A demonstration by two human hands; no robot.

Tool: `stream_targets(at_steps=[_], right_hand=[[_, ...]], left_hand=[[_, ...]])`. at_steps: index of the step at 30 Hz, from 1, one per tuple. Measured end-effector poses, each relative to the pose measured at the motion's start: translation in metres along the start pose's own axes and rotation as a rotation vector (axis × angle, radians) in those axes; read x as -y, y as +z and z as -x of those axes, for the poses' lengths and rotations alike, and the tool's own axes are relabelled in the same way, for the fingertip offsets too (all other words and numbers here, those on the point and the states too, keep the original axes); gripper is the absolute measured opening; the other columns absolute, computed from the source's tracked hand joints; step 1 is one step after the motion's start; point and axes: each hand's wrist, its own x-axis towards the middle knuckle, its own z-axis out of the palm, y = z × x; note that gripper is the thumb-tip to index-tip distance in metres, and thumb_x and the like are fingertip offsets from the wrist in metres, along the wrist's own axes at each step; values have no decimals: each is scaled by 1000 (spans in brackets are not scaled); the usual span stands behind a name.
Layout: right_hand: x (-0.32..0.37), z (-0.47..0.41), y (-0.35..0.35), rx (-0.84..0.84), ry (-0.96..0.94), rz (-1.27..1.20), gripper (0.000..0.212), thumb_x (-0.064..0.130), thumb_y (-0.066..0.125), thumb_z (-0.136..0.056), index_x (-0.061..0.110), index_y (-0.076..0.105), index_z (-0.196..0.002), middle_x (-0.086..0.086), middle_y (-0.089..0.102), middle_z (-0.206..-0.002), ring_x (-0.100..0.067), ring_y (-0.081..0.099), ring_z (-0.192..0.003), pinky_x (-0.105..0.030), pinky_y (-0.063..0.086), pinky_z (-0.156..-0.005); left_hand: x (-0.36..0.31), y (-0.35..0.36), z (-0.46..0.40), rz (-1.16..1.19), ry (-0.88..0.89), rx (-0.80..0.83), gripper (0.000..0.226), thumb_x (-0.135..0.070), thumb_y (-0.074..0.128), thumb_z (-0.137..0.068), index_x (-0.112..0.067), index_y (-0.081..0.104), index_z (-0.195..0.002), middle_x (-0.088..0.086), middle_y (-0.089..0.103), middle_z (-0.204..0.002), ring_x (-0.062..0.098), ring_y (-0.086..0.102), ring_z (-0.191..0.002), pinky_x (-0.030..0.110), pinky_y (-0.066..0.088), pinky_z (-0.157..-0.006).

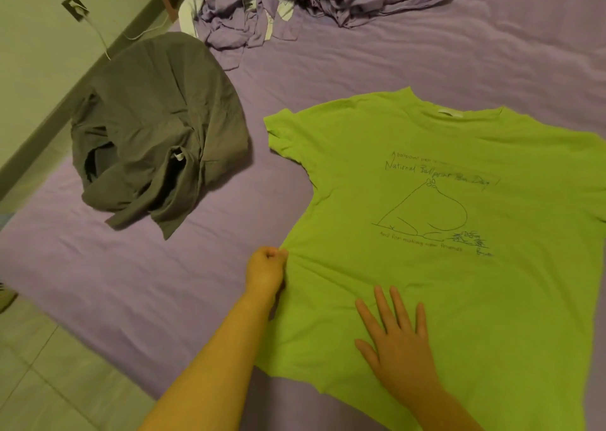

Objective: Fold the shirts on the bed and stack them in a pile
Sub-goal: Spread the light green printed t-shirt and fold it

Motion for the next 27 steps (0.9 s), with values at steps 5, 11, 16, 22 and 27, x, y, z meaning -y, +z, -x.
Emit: stream_targets(at_steps=[5, 11, 16, 22, 27], right_hand=[[8, 5, 0, 33, 59, -14, 63, 60, 3, -94, 29, 34, -140, -13, 38, -147, -36, 24, -138, -67, 22, -102], [17, 22, 4, 100, 49, 0, 66, 62, 1, -92, 29, 37, -136, -16, 42, -144, -37, 29, -133, -65, 21, -97], [17, 48, 11, 137, 40, -5, 67, 60, -1, -92, 27, 38, -136, -17, 47, -140, -35, 30, -132, -65, 22, -94], [36, 68, 19, 157, 48, -28, 72, 67, 5, -90, 26, 45, -133, -19, 50, -137, -36, 31, -130, -62, 20, -94], [44, 70, 23, 103, 65, -22, 74, 72, 7, -86, 28, 38, -137, -18, 47, -139, -34, 30, -132, -62, 22, -99]], left_hand=[[13, -14, 2, -230, 158, 125, 11, -16, 59, -92, -9, 58, -84, 3, 55, -79, 15, 49, -76, 31, 39, -64], [56, -32, 40, -362, 112, 380, 38, -31, 72, -83, -21, 45, -58, -6, 36, -53, 7, 31, -50, 24, 25, -47], [72, -55, 59, -270, 112, 106, 37, -28, 58, -93, -18, 36, -65, 0, 38, -61, 18, 39, -70, 34, 24, -58], [70, -51, 73, -312, 56, 293, 30, -37, 74, -79, -15, 56, -86, 0, 56, -77, 19, 52, -76, 31, 39, -67], [95, -63, 74, -177, 94, 264, 15, -18, 65, -88, -4, 61, -90, 11, 59, -80, 22, 53, -79, 37, 43, -69]])
